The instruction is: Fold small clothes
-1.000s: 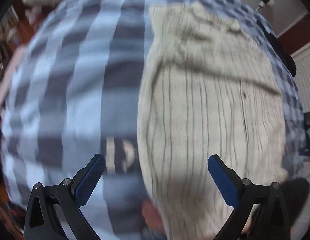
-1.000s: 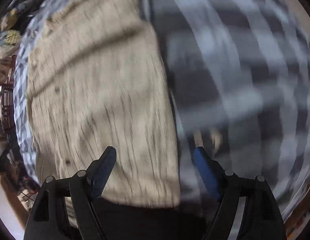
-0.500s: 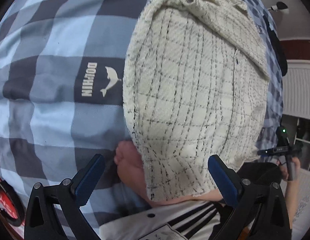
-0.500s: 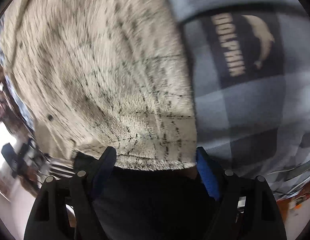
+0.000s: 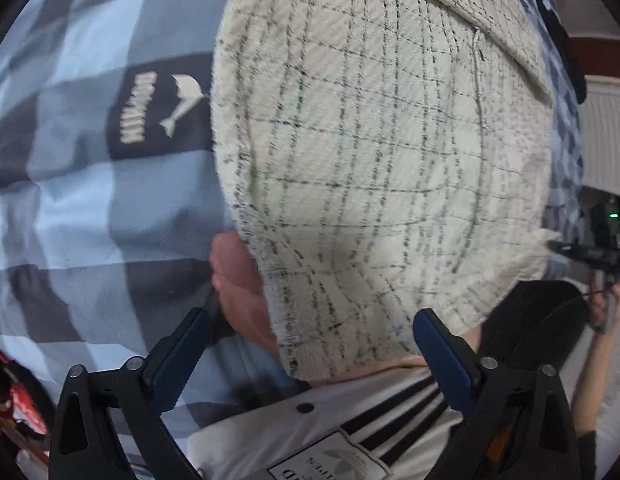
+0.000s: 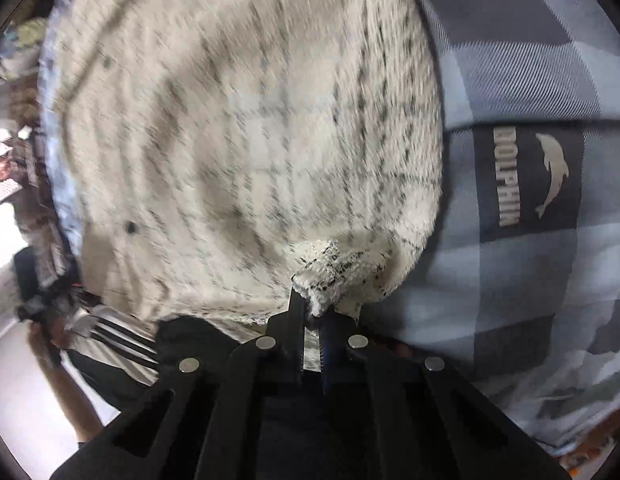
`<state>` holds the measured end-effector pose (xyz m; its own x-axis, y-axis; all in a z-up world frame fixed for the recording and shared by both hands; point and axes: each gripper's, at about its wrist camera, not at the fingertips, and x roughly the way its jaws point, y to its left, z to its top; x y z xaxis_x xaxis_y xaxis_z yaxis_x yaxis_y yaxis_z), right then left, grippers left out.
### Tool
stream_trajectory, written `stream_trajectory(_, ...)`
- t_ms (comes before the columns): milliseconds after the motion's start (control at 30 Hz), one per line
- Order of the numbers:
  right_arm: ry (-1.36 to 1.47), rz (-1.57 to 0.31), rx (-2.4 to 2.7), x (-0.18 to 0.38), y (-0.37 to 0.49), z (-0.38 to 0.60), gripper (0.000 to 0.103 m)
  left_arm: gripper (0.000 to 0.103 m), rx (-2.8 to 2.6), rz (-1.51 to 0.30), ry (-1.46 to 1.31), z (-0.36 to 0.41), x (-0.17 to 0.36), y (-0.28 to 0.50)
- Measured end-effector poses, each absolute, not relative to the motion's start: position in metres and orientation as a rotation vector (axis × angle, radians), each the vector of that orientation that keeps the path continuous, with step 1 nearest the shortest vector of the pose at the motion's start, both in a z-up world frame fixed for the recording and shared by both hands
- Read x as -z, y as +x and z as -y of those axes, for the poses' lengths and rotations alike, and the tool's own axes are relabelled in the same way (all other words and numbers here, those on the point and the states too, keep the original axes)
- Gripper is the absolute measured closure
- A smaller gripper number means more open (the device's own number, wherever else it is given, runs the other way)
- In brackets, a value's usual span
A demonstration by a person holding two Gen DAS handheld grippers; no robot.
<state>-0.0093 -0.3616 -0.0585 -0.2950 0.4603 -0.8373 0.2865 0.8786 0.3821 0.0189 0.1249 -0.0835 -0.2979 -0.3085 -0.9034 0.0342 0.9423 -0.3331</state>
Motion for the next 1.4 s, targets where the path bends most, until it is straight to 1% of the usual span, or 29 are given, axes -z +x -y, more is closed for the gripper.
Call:
stream_trajectory(67, 0.648, -1.829, -0.215, 0.049, -0.012, 0.369, 0.1, 0.018, 0.348, -1.845, -0.194, -0.121, 0.081, 0.017)
stream_trajectory(167, 0.719, -1.746, -0.234, 0.038, -0.013, 0.379, 0.1, 0.029, 0.383, -1.873, -0.187, -0.112, 0.084, 0.012)
stream_trajectory(267, 0.76, -1.681, -0.246, 0.028, -0.017, 0.38, 0.1, 0.037, 0.377, -1.895, -0.118, -0.104, 0.091, 0.009)
stream_trajectory(300, 0.765, -1.668, -0.253, 0.021, -0.018, 0.388, 0.1, 0.039, 0.371, -1.895, -0.099, -0.101, 0.092, 0.009)
stream_trajectory(367, 0.77, -1.643, -0.264, 0.015, -0.022, 0.386, 0.1, 0.053, 0.348, -1.892, -0.042, -0.099, 0.093, 0.008)
stream_trajectory(500, 0.777, -1.609, -0.251, 0.013, -0.032, 0.381, 0.1, 0.066, 0.317, -1.871, -0.019, -0.104, 0.089, 0.008)
stream_trajectory(600, 0.784, -1.575, -0.241, 0.0, -0.036, 0.389, 0.1, 0.075, 0.318, -1.843, 0.013, -0.106, 0.084, 0.005)
stream_trajectory(667, 0.772, -1.54, -0.234, -0.01, -0.038, 0.386, 0.1, 0.086, 0.327, -1.824, 0.04, -0.105, 0.076, 0.006)
stream_trajectory(767, 0.795, -1.491, -0.244, -0.022, -0.036, 0.38, 0.1, 0.095, 0.345, -1.788, 0.079, -0.095, 0.068, 0.004)
stream_trajectory(867, 0.799, -1.447, -0.26, -0.034, -0.032, 0.375, 0.1, 0.097, 0.38, -1.756, 0.074, -0.085, 0.053, 0.005)
stream_trajectory(933, 0.813, -1.416, -0.277, -0.041, -0.03, 0.375, 0.101, 0.097, 0.409, -1.718, 0.024, -0.083, 0.039, 0.006)
stream_trajectory(1033, 0.843, -1.356, -0.3, -0.055, -0.029, 0.374, 0.101, 0.097, 0.484, -1.63, -0.166, -0.093, 0.007, 0.016)
stream_trajectory(1200, 0.972, -1.217, -0.342, -0.081, -0.033, 0.387, 0.101, 0.097, 0.647, -1.363, -0.571, -0.123, -0.062, 0.027)
stream_trajectory(1300, 0.985, -1.152, -0.351, -0.1, -0.033, 0.393, 0.101, 0.097, 0.671, -1.237, -0.734, -0.147, -0.086, 0.022)
stream_trajectory(1400, 1.005, -1.085, -0.371, -0.12, -0.038, 0.396, 0.101, 0.097, 0.659, -1.143, -0.868, -0.177, -0.097, 0.009)
